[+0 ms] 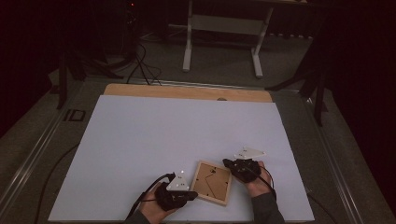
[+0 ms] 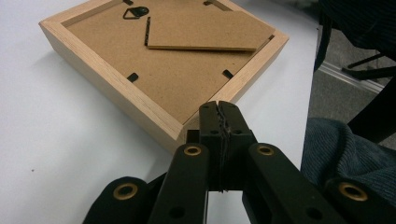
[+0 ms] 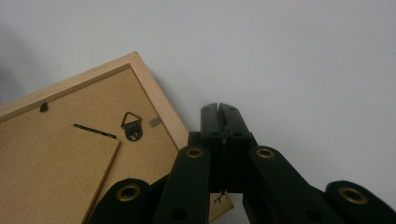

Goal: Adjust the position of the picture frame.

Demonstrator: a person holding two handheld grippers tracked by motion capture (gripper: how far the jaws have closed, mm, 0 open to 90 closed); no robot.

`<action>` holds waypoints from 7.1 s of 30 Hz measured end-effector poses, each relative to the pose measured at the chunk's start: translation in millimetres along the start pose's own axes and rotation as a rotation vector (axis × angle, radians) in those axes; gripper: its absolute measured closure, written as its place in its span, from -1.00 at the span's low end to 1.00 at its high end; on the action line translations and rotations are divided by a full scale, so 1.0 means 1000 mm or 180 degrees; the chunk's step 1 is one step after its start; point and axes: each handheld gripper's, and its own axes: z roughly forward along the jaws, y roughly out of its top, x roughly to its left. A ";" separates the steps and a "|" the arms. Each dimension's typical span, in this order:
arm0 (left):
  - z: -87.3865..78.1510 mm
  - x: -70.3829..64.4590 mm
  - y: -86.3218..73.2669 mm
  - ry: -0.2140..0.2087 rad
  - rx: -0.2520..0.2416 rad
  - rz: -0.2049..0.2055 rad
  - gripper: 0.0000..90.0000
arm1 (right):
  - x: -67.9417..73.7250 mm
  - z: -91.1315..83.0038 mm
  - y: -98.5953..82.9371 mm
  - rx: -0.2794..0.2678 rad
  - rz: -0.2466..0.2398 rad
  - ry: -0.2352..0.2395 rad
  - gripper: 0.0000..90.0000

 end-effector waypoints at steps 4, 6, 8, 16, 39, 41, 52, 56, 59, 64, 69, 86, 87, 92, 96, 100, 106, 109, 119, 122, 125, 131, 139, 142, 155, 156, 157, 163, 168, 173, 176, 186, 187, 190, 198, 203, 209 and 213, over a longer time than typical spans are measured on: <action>0.000 0.001 0.000 0.0022 0.0007 -0.0011 0.98 | 0.000 0.001 0.000 0.0054 0.0018 -0.0012 0.99; -0.001 0.002 0.000 0.0037 0.0003 -0.0027 0.98 | 0.000 0.001 0.000 0.0054 0.0025 -0.0006 0.99; -0.001 0.002 0.000 0.0063 0.0005 -0.0040 0.98 | -0.001 0.001 0.000 0.0054 0.0032 0.0000 0.99; -0.001 0.002 0.000 0.0104 0.0006 -0.0029 0.98 | -0.002 0.002 -0.001 0.0058 0.0055 -0.0009 0.99; -0.001 0.013 -0.002 0.0268 0.0067 -0.0087 0.99 | -0.004 0.004 -0.002 0.0118 0.0081 -0.0043 0.99; -0.001 0.016 -0.002 0.0299 0.0043 -0.0122 0.99 | -0.004 0.004 -0.002 0.0119 0.0082 -0.0041 0.99; -0.006 0.034 -0.003 0.0537 0.0010 -0.0290 0.99 | 0.002 0.009 -0.002 0.0200 -0.0018 -0.0021 0.99; -0.010 0.043 -0.002 0.0646 -0.0014 -0.0348 0.99 | 0.007 0.012 -0.001 0.0209 -0.0060 -0.0004 0.99; -0.012 0.048 -0.002 0.0752 -0.0045 -0.0391 0.99 | 0.011 0.012 0.001 0.0202 -0.0105 0.0006 1.00; -0.014 0.054 -0.001 0.0844 -0.0065 -0.0444 0.99 | 0.015 0.014 0.003 0.0157 -0.0149 0.0012 1.00; -0.015 0.061 -0.002 0.0942 -0.0098 -0.0512 0.99 | 0.020 0.017 0.005 0.0133 -0.0173 0.0037 1.00; -0.018 0.066 -0.006 0.1016 -0.0066 -0.0570 0.99 | 0.024 0.017 0.005 0.0176 -0.0277 0.0160 0.99; -0.019 0.065 -0.006 0.1001 -0.0059 -0.0563 0.98 | 0.024 0.016 0.004 0.0191 -0.0286 0.0181 0.99; -0.019 0.060 -0.009 0.0973 -0.0034 -0.0563 0.99 | 0.024 0.014 0.003 0.0225 -0.0296 0.0212 0.99; -0.020 0.055 -0.013 0.0913 0.0021 -0.0595 0.98 | 0.023 0.012 0.002 0.0265 -0.0319 0.0257 0.99; -0.018 0.045 -0.015 0.0895 0.0111 -0.0560 0.99 | 0.024 0.010 0.002 0.0289 -0.0325 0.0294 0.99; -0.016 0.040 -0.015 0.0933 0.0186 -0.0541 0.99 | 0.023 0.009 0.001 0.0315 -0.0328 0.0353 0.99; -0.014 0.040 -0.014 0.1028 0.0235 -0.0485 0.99 | 0.024 0.009 0.001 0.0319 -0.0328 0.0348 1.00; -0.011 0.054 -0.013 0.1239 0.0187 -0.0609 0.99 | 0.027 0.016 0.006 0.0280 -0.0301 0.0271 1.00; -0.011 0.059 -0.012 0.1260 0.0166 -0.0646 0.99 | 0.026 0.019 0.008 0.0269 -0.0319 0.0254 1.00; -0.009 0.068 -0.010 0.1328 0.0189 -0.0642 0.99 | 0.025 0.024 0.012 0.0233 -0.0294 0.0230 1.00; -0.010 0.075 -0.009 0.1363 0.0182 -0.0674 0.99 | 0.024 0.030 0.016 0.0176 -0.0259 0.0196 1.00; -0.010 0.086 -0.010 0.1392 0.0106 -0.0836 0.99 | 0.027 0.036 0.021 0.0161 -0.0211 0.0136 1.00; -0.011 0.090 -0.010 0.1450 0.0097 -0.0903 0.99 | 0.028 0.039 0.023 0.0141 -0.0177 0.0120 1.00; -0.015 0.108 -0.009 0.1607 0.0127 -0.1074 1.00 | 0.030 0.057 0.035 0.0090 -0.0113 0.0113 1.00; -0.015 0.108 -0.009 0.1607 0.0127 -0.1074 1.00 | 0.030 0.057 0.035 0.0090 -0.0113 0.0113 1.00; -0.017 0.109 -0.009 0.1623 0.0135 -0.1088 1.00 | 0.029 0.059 0.037 0.0079 -0.0103 0.0130 1.00; -0.018 0.112 -0.010 0.1662 0.0124 -0.1126 1.00 | 0.029 0.065 0.043 0.0080 -0.0128 0.0115 1.00; -0.018 0.115 -0.009 0.1672 0.0125 -0.1124 1.00 | 0.028 0.068 0.047 0.0076 -0.0149 0.0103 1.00; -0.016 0.118 -0.007 0.1715 0.0115 -0.1141 1.00 | 0.025 0.069 0.047 0.0059 -0.0114 0.0118 1.00; -0.015 0.117 -0.006 0.1734 0.0122 -0.1162 1.00 | 0.025 0.069 0.047 0.0054 -0.0115 0.0104 1.00; -0.014 0.116 -0.006 0.1734 0.0126 -0.1124 1.00 | 0.021 0.071 0.046 0.0017 -0.0063 0.0079 1.00; -0.014 0.117 -0.006 0.1723 0.0119 -0.1126 1.00 | 0.022 0.071 0.046 0.0011 -0.0069 0.0065 1.00; -0.014 0.116 -0.006 0.1730 0.0117 -0.1119 1.00 | 0.023 0.071 0.046 0.0005 -0.0072 0.0051 1.00; -0.014 0.118 -0.007 0.1712 0.0101 -0.1115 0.99 | 0.022 0.070 0.045 0.0001 -0.0054 0.0054 1.00; -0.016 0.119 -0.008 0.1683 0.0070 -0.1154 0.92 | 0.023 0.069 0.045 -0.0053 -0.0052 0.0061 1.00; -0.020 0.117 -0.007 0.1722 -0.0003 -0.1119 0.89 | 0.027 0.064 0.047 -0.0123 -0.0144 0.0042 0.99; -0.022 0.117 -0.007 0.1735 -0.0038 -0.1133 0.88 | 0.027 0.061 0.048 -0.0170 -0.0139 0.0020 0.99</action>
